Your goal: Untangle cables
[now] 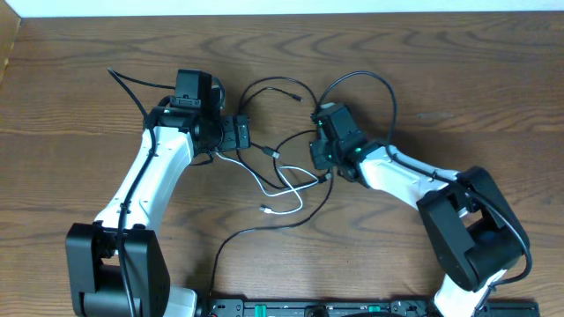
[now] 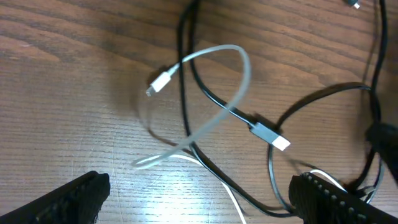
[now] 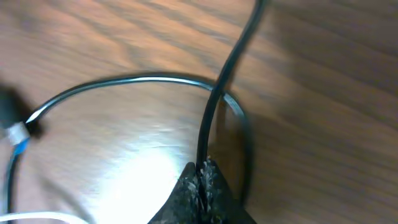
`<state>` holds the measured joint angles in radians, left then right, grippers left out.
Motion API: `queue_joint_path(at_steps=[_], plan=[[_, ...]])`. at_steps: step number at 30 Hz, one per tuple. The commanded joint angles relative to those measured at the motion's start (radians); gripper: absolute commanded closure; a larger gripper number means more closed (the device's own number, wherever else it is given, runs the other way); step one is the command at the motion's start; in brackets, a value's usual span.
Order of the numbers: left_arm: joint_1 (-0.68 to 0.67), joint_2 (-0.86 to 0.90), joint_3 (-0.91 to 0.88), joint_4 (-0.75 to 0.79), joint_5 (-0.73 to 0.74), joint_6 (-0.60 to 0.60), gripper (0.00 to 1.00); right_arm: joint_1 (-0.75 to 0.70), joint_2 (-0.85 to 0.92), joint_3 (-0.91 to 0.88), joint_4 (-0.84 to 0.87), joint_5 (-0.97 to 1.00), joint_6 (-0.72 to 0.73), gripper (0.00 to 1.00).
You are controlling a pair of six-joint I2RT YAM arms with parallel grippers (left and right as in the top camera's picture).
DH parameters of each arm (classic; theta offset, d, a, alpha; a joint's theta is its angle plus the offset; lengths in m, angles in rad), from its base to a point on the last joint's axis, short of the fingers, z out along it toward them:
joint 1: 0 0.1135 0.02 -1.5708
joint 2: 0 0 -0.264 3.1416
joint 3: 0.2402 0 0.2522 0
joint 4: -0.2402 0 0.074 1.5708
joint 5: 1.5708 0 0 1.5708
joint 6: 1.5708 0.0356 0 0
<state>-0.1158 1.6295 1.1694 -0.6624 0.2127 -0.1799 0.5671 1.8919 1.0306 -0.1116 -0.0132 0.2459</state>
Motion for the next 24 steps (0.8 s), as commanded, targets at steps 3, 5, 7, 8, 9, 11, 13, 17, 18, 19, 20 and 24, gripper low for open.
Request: queue_joint_path(at_steps=[3, 5, 7, 8, 9, 11, 13, 17, 18, 19, 20, 24], plan=[[0.003, 0.004, 0.007, -0.003, 0.011, -0.001, 0.02, 0.047, 0.014, -0.004, 0.023, -0.038, 0.015, 0.9], [0.003, 0.004, 0.007, -0.003, 0.011, -0.001, 0.02, 0.05, 0.014, -0.004, 0.026, -0.038, 0.015, 0.89], [0.003, 0.004, 0.007, -0.003, 0.011, -0.001, 0.02, 0.05, 0.014, -0.004, 0.026, -0.039, 0.015, 0.89], [0.003, 0.004, 0.007, -0.003, 0.011, -0.001, 0.02, 0.05, 0.014, -0.004, 0.026, -0.039, 0.015, 0.89], [0.003, 0.004, 0.007, -0.003, 0.011, -0.001, 0.02, 0.05, 0.014, -0.004, 0.026, -0.039, 0.015, 0.89], [0.003, 0.004, 0.007, -0.004, 0.011, -0.001, 0.02, 0.05, 0.014, -0.004, 0.026, -0.039, 0.015, 0.81], [0.003, 0.004, 0.007, -0.003, 0.011, -0.001, 0.02, 0.05, 0.011, -0.004, 0.027, -0.04, 0.015, 0.71], [0.003, 0.004, 0.007, -0.003, 0.011, -0.001, 0.02, 0.049, -0.021, -0.004, 0.019, -0.05, 0.002, 0.35], [0.003, 0.004, 0.007, -0.003, 0.011, -0.001, 0.02, 0.049, -0.032, -0.004, 0.017, -0.05, -0.006, 0.33], [0.003, 0.004, 0.007, -0.003, 0.011, -0.001, 0.02, 0.049, -0.049, -0.004, 0.014, -0.05, -0.011, 0.32], [0.003, 0.004, 0.007, -0.004, 0.011, -0.001, 0.02, 0.049, -0.064, -0.004, 0.014, -0.05, -0.011, 0.31], [0.003, 0.004, 0.007, -0.004, 0.011, -0.001, 0.02, 0.05, -0.127, -0.004, 0.028, -0.108, -0.011, 0.28]])
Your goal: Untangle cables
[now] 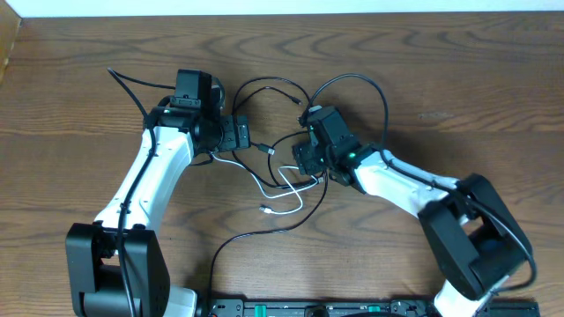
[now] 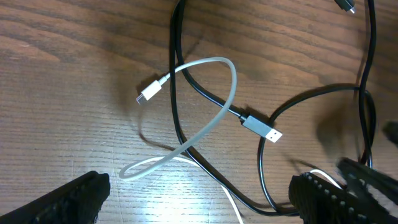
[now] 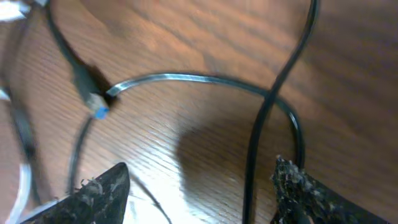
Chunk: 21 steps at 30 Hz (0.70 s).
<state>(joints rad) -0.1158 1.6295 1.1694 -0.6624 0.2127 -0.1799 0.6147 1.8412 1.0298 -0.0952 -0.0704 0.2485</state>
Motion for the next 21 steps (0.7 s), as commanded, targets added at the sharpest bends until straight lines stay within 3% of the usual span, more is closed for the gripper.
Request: queue_joint_path(at_steps=[1, 6, 21], plan=[[0.003, 0.004, 0.007, -0.003, 0.011, -0.001, 0.02, 0.002, -0.086, -0.003, 0.023, -0.078, -0.013, 0.28], [0.003, 0.004, 0.007, -0.003, 0.011, -0.001, 0.02, 0.019, -0.089, -0.003, 0.082, -0.23, 0.033, 0.29], [0.003, 0.004, 0.007, -0.003, 0.011, -0.001, 0.02, 0.143, -0.089, -0.003, -0.072, -0.215, 0.032, 0.27]])
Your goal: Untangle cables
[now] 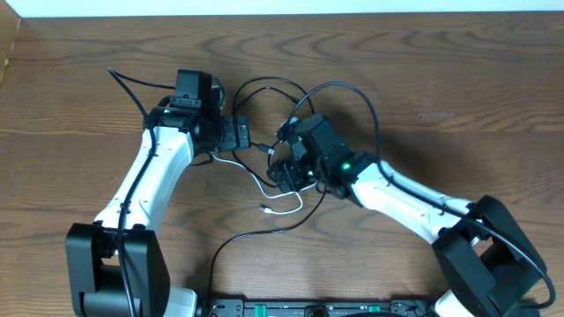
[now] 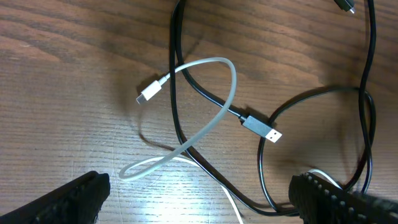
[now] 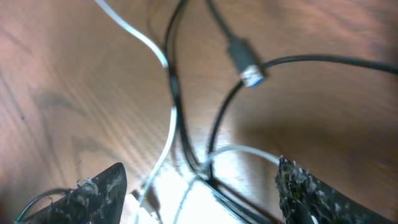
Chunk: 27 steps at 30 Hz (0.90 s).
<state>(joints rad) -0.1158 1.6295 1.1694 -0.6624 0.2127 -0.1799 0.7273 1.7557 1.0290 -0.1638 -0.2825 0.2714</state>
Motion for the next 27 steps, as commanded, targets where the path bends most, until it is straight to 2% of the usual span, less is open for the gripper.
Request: queue_joint_path(at_steps=[1, 11, 23, 27], plan=[[0.003, 0.004, 0.007, -0.003, 0.011, -0.001, 0.02, 0.042, -0.003, -0.003, -0.003, 0.018, 0.009, 0.28], [0.003, 0.004, 0.007, -0.003, 0.011, -0.001, 0.02, 0.15, -0.003, -0.003, -0.008, 0.293, 0.009, 0.28], [0.003, 0.004, 0.007, -0.003, 0.011, -0.001, 0.02, 0.154, -0.002, -0.003, -0.055, 0.405, 0.009, 0.29], [0.003, 0.004, 0.007, -0.003, 0.011, -0.001, 0.02, 0.152, -0.001, -0.004, -0.057, 0.405, 0.009, 0.33]])
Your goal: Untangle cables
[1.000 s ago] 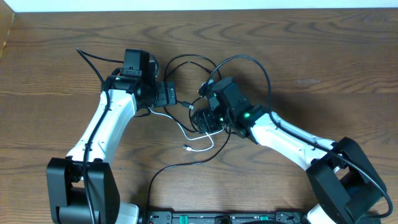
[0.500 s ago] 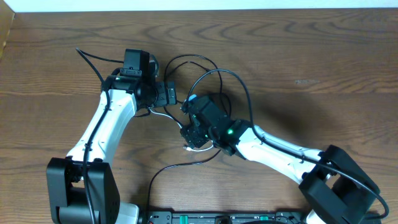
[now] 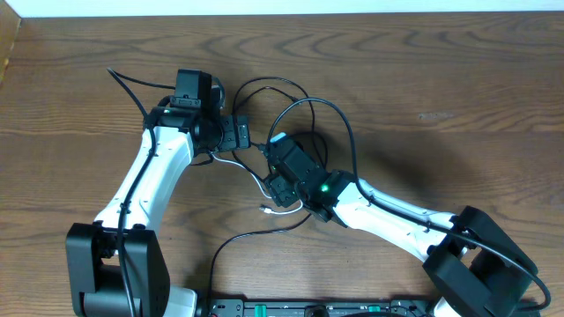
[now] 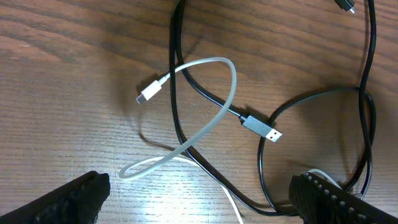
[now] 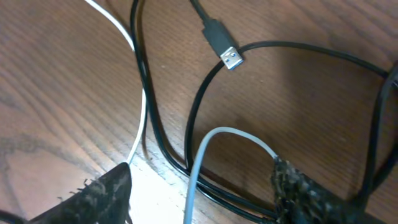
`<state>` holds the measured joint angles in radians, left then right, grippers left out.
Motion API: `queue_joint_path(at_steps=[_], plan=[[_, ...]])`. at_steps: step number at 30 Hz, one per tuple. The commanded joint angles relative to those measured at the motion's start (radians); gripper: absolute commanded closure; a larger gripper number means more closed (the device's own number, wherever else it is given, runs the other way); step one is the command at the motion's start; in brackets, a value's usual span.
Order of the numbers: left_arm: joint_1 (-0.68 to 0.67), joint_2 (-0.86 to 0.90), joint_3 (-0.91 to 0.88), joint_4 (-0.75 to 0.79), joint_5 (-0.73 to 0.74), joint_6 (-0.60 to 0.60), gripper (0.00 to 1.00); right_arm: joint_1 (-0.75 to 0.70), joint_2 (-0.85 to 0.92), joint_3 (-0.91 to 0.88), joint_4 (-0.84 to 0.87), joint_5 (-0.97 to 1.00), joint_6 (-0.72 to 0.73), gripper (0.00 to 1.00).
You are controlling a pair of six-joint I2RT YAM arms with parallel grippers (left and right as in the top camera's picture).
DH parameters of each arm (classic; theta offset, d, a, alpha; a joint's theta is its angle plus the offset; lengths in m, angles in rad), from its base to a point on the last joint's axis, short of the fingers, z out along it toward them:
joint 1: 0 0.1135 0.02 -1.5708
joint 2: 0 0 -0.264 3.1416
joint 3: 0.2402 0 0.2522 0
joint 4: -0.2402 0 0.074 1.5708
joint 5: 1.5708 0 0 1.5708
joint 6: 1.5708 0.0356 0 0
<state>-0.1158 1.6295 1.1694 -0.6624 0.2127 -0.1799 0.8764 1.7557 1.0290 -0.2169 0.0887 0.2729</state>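
A tangle of black cables (image 3: pixel 304 104) and a white cable (image 3: pixel 261 186) lies mid-table. My left gripper (image 3: pixel 236 134) hovers open at its left edge. In the left wrist view the gripper (image 4: pixel 196 202) looks down on a white cable loop (image 4: pixel 231 87) crossing a black cable with a USB plug (image 4: pixel 263 129). My right gripper (image 3: pixel 282 187) is open over the middle of the tangle. In the right wrist view the gripper (image 5: pixel 199 199) straddles the white cable (image 5: pixel 198 167) and black strands (image 5: pixel 186 146), with a black USB plug (image 5: pixel 224 51) ahead.
One black cable (image 3: pixel 231 241) runs from the tangle toward the table's front edge. Another black lead (image 3: pixel 132 81) trails off behind the left arm. A wide black loop (image 3: pixel 345 132) arches over the right arm. Bare wood surrounds the tangle.
My right gripper has moved further left and nearer, from the tangle's right side onto its middle; the white cable now lies between its open fingers. The left gripper has not moved.
First my right gripper was shut on a black cable at the tangle's right side. Then it was open, the cable released. After that it stood over the tangle's right part, and now over its middle. The left gripper stayed open at the left edge throughout.
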Motion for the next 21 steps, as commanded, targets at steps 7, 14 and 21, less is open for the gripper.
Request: queue_joint_path(at_steps=[7, 14, 21], plan=[[0.003, 0.004, 0.007, -0.003, 0.011, -0.001, 0.02, 0.002, -0.001, -0.004, -0.005, 0.033, 0.008, 0.54], [0.003, 0.004, 0.007, -0.003, 0.011, -0.001, 0.02, 0.002, -0.001, -0.004, -0.005, 0.033, 0.008, 0.55], [0.003, 0.004, 0.007, -0.003, 0.011, -0.001, 0.02, 0.002, 0.003, -0.005, -0.012, 0.033, 0.008, 0.51]])
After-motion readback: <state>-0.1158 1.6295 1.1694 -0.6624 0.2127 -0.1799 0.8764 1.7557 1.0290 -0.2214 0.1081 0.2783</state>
